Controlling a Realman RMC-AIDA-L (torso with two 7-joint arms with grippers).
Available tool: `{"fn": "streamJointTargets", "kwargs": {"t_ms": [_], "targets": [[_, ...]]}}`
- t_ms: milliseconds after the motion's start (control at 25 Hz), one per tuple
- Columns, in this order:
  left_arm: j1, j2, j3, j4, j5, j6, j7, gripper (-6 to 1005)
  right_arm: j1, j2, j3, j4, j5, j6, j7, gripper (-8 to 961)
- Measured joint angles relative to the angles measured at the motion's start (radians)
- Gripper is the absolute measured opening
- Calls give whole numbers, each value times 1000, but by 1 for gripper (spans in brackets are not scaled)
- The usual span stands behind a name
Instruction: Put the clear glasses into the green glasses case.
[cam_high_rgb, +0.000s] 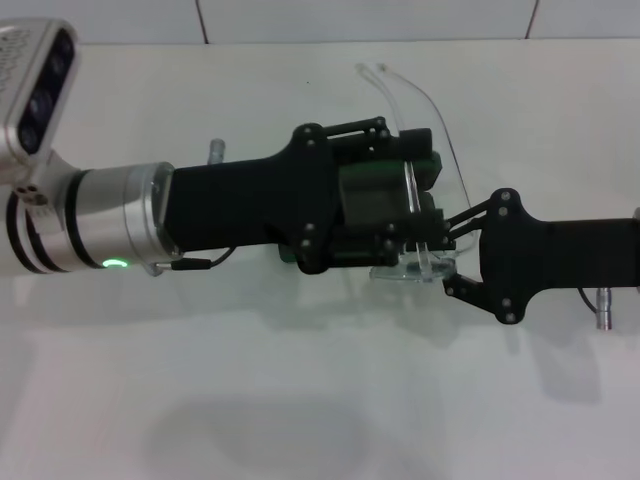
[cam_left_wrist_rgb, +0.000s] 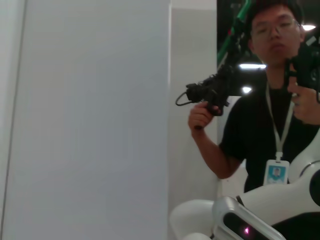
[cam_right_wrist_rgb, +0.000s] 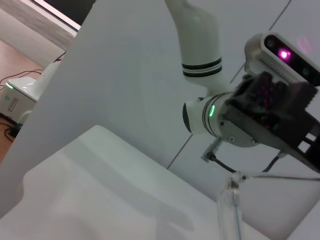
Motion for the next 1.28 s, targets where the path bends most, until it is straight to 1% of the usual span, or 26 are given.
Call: {"fn": "streamJointTargets", "kwargs": {"t_ms": [240,440,800,1160,1280], "targets": [[-17,-4,0,-19,17,-36,-72,710,2,2,-18,-8,10,-3,-14,118],[-35,4,0,-23,41,-79,-188,710,2,3,-33,-8,41,-3,-43,119],[-75,7,1,-47,91,-158,-377,709,3,2,-43,-3,52,-4,-78,118],[-89,8,1,-54,141,-169,-422,709,-6,1,-43,-1,79,-10,-86,119],[-90,12,1,-54,145,-168,-434,708,-7,1,-43,0,80,-11,-89,119]]}}
